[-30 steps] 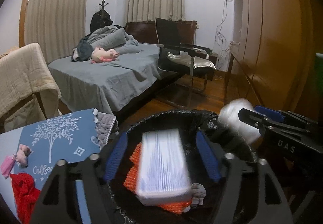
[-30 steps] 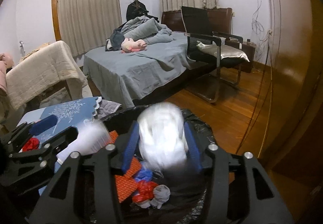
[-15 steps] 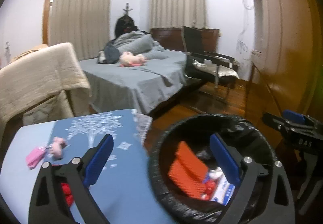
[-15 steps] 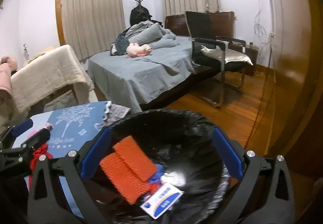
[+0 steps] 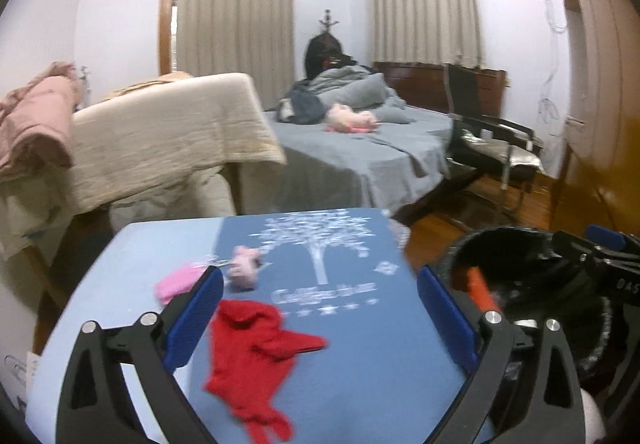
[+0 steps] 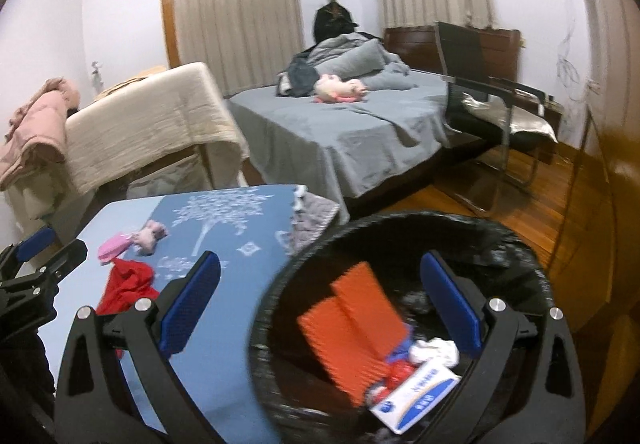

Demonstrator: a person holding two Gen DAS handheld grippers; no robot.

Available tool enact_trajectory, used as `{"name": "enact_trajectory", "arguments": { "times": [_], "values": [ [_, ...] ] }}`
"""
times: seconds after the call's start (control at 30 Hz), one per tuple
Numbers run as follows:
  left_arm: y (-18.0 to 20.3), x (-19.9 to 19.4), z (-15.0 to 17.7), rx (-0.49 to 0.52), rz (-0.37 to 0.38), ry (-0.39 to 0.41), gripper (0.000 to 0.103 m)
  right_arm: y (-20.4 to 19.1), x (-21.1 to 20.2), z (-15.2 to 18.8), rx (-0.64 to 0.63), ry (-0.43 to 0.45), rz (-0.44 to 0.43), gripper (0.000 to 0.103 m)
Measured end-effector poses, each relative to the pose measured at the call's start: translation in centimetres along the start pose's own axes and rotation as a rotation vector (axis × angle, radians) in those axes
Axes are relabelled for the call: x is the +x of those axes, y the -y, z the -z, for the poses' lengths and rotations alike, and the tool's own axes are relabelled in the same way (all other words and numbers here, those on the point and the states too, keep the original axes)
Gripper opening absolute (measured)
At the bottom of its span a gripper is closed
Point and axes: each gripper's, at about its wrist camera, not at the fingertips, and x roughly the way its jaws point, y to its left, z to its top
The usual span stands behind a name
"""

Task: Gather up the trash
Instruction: 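Move both open tools back over the red cloth on the table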

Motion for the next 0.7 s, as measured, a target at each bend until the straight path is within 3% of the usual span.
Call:
{"name": "enact_trajectory", "arguments": {
  "times": [0.47,0.7],
  "values": [
    [-9.5,-0.3,3.0,-0.071,-0.166,-0.039,0.096,-9.7,3.7,0.5,-0.086,-0.046,-0.128,0.097],
    [-12.3,0.7,4.4,-0.094,-0.202,-0.065,0.095,-13.2,5.8,1.6,-0.112,-0.080,-0.170,0.097]
  ]
}}
